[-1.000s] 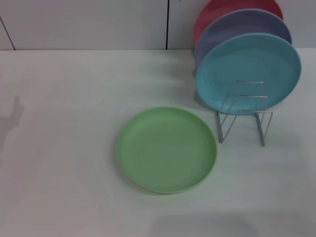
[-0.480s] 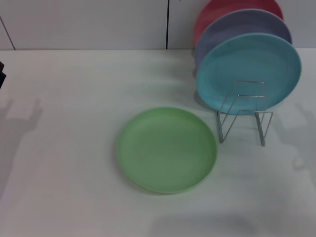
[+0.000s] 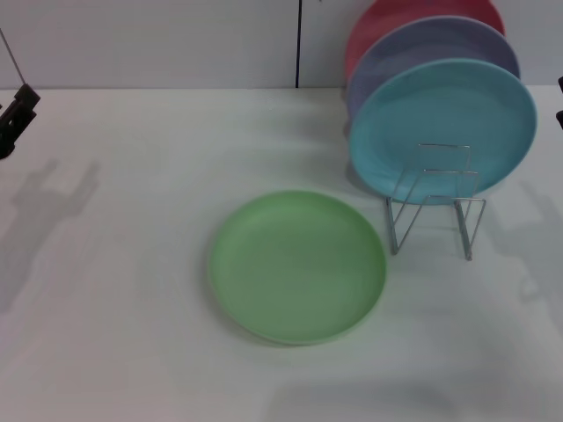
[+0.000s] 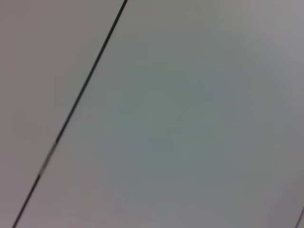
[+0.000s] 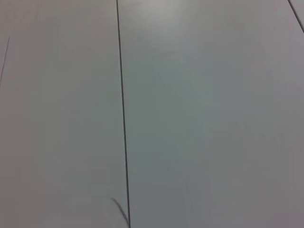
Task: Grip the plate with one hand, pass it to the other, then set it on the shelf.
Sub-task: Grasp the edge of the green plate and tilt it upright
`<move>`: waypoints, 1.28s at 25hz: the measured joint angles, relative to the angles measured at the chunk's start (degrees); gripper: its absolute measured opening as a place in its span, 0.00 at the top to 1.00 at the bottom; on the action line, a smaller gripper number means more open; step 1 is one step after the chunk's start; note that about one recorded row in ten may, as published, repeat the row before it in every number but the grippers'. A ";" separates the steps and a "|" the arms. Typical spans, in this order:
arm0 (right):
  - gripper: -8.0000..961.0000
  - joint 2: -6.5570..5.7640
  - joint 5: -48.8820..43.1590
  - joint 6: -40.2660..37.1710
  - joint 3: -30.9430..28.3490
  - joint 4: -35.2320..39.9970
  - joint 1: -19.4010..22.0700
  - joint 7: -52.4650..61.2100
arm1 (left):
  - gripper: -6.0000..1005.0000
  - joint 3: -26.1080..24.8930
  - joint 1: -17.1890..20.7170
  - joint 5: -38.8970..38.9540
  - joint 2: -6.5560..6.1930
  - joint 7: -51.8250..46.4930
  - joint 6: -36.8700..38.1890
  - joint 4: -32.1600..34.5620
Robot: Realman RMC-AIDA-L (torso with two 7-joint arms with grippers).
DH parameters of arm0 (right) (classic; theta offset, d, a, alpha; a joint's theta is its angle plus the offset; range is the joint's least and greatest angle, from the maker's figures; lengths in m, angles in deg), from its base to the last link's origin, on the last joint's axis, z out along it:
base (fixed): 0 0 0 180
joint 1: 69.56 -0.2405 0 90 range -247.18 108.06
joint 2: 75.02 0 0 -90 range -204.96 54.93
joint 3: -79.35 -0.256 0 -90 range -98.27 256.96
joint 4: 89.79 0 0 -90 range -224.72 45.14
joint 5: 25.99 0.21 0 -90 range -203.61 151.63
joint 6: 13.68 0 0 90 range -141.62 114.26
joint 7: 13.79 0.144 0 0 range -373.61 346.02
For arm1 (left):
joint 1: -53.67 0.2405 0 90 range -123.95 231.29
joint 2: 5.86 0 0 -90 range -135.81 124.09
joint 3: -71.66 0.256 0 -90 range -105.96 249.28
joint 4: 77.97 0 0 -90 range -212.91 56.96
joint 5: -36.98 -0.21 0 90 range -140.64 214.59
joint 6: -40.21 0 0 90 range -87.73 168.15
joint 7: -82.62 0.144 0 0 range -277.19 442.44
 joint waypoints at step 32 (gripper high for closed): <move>0.26 -0.30 0.35 -0.29 -0.86 0.07 0.03 -0.12 | 0.24 35.04 0.99 -57.59 -0.09 -88.56 -8.33 59.20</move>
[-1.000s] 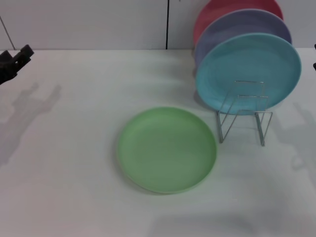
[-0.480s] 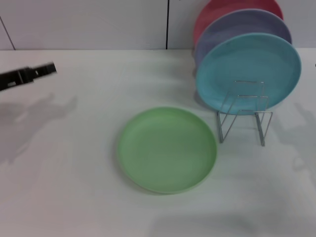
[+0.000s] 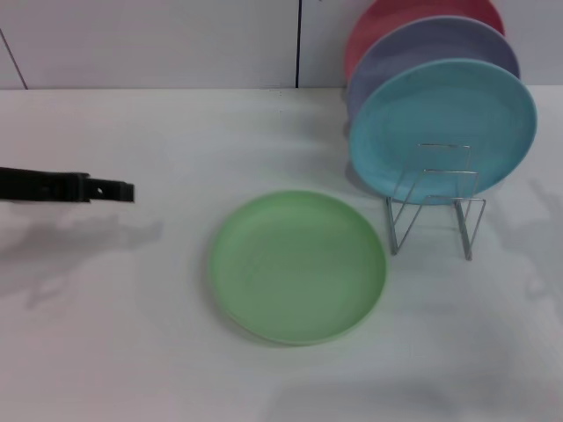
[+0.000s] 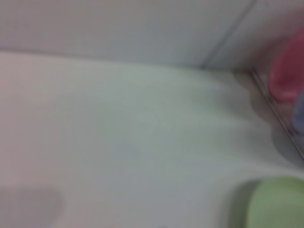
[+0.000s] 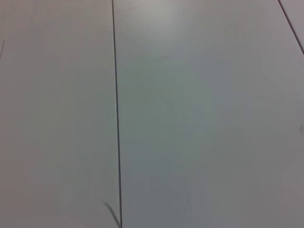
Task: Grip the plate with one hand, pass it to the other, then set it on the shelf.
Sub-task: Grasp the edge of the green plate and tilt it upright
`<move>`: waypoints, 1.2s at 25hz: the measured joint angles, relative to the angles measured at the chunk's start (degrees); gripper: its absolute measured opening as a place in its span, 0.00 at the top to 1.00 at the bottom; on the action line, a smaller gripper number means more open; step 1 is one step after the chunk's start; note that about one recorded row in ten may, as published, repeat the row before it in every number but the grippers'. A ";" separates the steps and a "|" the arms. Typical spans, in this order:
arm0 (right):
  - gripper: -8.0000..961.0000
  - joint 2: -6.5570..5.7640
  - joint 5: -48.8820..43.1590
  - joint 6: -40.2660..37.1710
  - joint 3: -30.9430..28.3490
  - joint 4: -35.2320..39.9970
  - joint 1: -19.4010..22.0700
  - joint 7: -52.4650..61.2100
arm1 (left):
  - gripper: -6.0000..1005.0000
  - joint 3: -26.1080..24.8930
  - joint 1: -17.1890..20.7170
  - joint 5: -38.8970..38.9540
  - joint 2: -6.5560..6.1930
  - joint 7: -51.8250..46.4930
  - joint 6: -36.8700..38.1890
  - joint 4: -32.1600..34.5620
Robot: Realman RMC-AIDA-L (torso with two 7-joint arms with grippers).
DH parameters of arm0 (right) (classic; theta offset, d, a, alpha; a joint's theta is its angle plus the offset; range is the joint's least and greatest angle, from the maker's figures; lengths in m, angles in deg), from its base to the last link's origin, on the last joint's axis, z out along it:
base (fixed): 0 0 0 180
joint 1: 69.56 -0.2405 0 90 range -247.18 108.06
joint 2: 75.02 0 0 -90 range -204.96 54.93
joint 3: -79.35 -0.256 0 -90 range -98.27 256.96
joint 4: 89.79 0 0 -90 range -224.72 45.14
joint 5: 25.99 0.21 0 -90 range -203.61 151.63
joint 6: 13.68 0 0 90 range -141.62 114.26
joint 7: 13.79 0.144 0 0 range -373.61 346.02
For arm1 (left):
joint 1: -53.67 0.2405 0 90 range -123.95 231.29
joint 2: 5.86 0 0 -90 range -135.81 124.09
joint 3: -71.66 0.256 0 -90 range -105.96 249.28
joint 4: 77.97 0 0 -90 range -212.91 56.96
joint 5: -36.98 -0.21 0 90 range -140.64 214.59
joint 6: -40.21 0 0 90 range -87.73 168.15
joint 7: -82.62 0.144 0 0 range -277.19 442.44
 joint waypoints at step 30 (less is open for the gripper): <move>0.26 -0.32 0.01 -0.19 -3.84 3.37 -3.52 -7.04 | 0.25 21.45 -6.65 -6.90 0.73 -24.43 -2.15 -0.15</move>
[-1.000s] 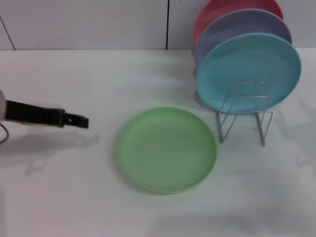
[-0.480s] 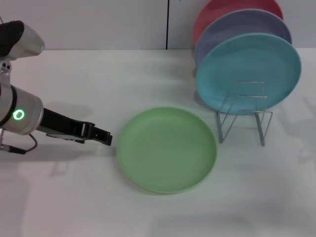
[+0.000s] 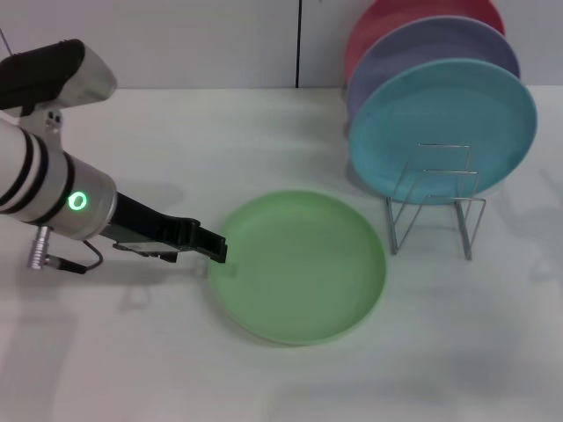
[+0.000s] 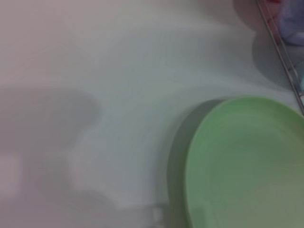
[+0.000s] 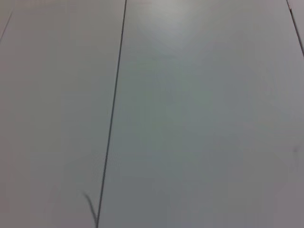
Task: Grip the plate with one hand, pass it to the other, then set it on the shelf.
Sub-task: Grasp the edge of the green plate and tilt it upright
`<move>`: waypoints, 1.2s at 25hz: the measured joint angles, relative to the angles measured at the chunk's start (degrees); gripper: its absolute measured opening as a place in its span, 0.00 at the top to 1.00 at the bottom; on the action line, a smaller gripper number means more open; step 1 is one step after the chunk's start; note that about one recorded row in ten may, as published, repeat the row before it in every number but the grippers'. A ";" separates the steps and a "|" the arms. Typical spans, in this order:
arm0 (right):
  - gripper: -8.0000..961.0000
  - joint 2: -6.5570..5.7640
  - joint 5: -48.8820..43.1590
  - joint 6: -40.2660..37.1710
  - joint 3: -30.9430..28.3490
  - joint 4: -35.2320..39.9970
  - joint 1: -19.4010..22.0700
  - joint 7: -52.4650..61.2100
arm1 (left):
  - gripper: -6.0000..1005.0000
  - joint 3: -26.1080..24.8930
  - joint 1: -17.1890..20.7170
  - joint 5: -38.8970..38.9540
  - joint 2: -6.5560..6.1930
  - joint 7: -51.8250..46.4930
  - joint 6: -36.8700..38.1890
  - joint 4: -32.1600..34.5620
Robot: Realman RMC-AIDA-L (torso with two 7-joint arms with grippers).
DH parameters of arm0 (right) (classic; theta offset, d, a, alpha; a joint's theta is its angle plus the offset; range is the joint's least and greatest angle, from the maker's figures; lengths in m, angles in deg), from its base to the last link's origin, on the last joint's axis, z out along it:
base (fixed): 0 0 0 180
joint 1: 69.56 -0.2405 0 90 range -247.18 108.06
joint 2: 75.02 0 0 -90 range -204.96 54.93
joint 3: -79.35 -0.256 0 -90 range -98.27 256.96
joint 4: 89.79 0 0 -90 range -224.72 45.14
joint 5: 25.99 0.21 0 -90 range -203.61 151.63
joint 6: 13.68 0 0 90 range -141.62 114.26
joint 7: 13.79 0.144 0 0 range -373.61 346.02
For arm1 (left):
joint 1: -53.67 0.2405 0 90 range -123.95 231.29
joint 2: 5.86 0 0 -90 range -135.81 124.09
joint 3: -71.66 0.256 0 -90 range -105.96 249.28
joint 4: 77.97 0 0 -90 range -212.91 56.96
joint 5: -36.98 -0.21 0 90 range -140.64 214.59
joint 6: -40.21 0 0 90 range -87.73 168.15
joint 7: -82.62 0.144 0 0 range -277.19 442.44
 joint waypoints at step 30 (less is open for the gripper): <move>0.26 -0.49 0.00 -1.85 -1.93 -0.06 0.22 0.34 | 0.24 3.98 -4.61 0.49 0.27 -5.81 6.24 -10.94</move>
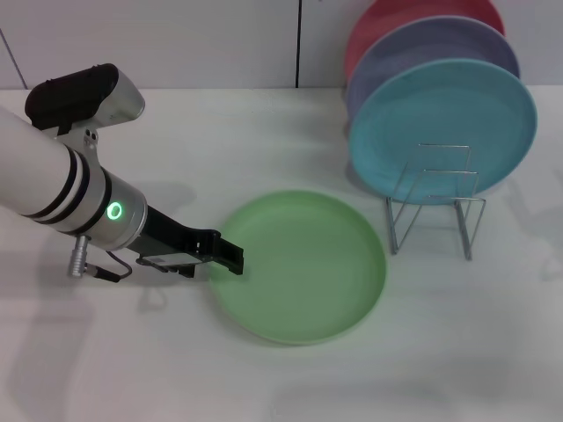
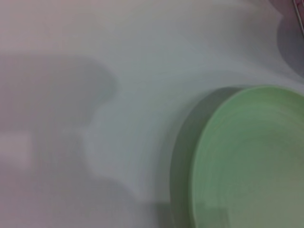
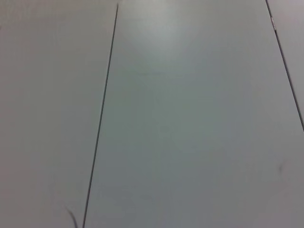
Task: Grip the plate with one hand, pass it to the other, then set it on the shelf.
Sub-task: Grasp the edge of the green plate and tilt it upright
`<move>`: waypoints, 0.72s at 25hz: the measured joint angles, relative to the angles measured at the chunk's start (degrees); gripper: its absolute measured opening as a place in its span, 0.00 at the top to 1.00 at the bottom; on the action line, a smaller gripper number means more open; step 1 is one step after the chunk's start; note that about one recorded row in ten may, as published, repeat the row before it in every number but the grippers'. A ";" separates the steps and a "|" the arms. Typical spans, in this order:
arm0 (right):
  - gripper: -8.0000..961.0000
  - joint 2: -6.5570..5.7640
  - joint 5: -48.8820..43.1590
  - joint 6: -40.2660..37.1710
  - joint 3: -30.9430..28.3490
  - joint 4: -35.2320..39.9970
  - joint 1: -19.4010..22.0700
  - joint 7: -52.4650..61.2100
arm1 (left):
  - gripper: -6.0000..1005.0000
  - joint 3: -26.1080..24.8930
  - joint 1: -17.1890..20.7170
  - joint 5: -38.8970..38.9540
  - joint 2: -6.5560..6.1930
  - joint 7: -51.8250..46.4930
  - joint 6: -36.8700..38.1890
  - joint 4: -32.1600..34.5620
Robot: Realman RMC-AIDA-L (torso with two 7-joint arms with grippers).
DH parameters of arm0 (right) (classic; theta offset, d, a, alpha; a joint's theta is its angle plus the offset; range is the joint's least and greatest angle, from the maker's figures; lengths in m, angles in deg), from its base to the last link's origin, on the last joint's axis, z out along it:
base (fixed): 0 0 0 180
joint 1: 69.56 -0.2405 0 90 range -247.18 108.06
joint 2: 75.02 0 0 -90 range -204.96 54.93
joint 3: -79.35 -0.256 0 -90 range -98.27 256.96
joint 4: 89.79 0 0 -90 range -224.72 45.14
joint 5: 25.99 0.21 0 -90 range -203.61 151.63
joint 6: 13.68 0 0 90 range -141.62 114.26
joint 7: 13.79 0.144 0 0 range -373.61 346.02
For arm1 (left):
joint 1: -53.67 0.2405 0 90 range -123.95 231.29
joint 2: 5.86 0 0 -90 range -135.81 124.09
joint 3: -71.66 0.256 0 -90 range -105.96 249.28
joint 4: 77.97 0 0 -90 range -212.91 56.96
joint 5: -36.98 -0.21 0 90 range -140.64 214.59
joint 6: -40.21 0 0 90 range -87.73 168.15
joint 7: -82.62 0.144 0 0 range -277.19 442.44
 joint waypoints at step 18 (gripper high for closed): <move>0.26 -0.17 0.00 -0.33 0.00 -0.01 0.19 0.15 | 0.25 1.00 -0.05 0.90 -0.01 0.07 1.03 -1.53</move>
